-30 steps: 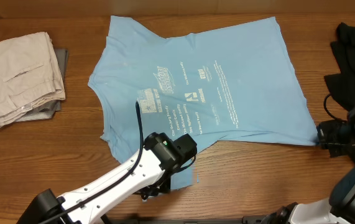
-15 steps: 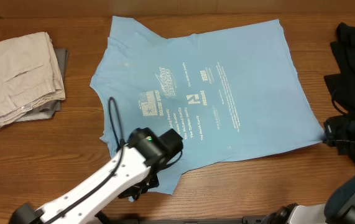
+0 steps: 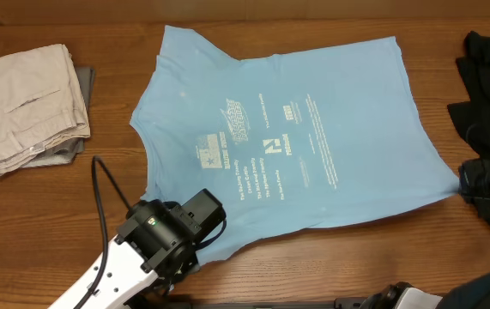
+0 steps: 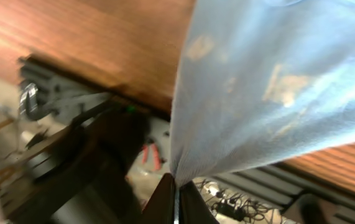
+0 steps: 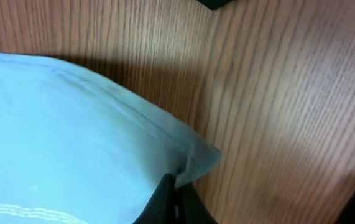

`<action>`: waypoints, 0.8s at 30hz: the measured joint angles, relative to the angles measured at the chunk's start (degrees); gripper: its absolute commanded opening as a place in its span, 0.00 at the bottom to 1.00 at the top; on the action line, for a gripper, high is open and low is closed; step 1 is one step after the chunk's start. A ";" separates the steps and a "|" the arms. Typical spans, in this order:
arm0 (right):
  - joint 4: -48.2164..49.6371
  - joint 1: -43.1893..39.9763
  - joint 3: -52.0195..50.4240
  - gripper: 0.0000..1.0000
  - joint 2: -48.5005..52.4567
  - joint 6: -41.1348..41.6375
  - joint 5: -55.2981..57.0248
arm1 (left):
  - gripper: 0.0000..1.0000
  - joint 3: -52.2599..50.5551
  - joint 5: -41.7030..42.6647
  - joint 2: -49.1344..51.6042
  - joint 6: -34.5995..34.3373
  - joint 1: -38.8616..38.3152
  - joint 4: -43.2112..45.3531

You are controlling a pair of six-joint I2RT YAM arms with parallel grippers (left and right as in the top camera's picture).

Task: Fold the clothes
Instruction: 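Fold the bottom hem upward toward the collar with both grippers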

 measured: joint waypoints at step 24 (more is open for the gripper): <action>5.57 7.61 1.07 0.04 -1.57 -0.46 0.31 | 0.04 5.73 0.81 1.36 18.34 26.47 15.23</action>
